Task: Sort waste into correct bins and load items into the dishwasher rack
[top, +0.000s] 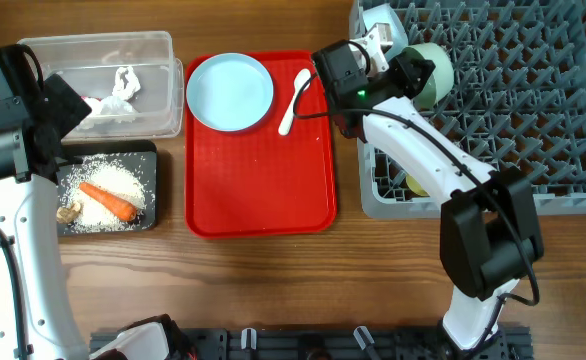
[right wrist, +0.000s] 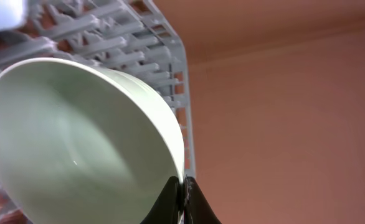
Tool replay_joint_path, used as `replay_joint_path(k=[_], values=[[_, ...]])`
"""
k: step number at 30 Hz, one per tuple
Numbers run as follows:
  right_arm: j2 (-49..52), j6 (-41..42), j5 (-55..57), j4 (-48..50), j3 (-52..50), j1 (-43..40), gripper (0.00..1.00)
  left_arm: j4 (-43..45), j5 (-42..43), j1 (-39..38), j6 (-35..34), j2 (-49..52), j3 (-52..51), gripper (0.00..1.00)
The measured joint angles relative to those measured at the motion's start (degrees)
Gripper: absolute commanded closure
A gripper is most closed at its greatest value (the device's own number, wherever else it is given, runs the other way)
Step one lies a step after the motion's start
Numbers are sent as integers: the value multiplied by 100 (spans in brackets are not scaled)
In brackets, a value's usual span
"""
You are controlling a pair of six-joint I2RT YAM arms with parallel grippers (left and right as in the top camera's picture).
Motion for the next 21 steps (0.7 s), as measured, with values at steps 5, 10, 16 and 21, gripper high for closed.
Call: replay_joint_path(k=[5, 10, 16, 21], values=[[2, 0, -352, 0, 0, 330, 96, 0, 0, 0, 0, 0, 0, 0], [0, 0, -448, -2, 0, 380, 85, 0, 0, 0, 0, 0, 0, 0], [0, -22, -844, -17, 0, 649, 83, 0, 0, 0, 0, 0, 0, 0], [0, -101, -1023, -11, 0, 890, 65, 0, 0, 0, 0, 0, 0, 0]])
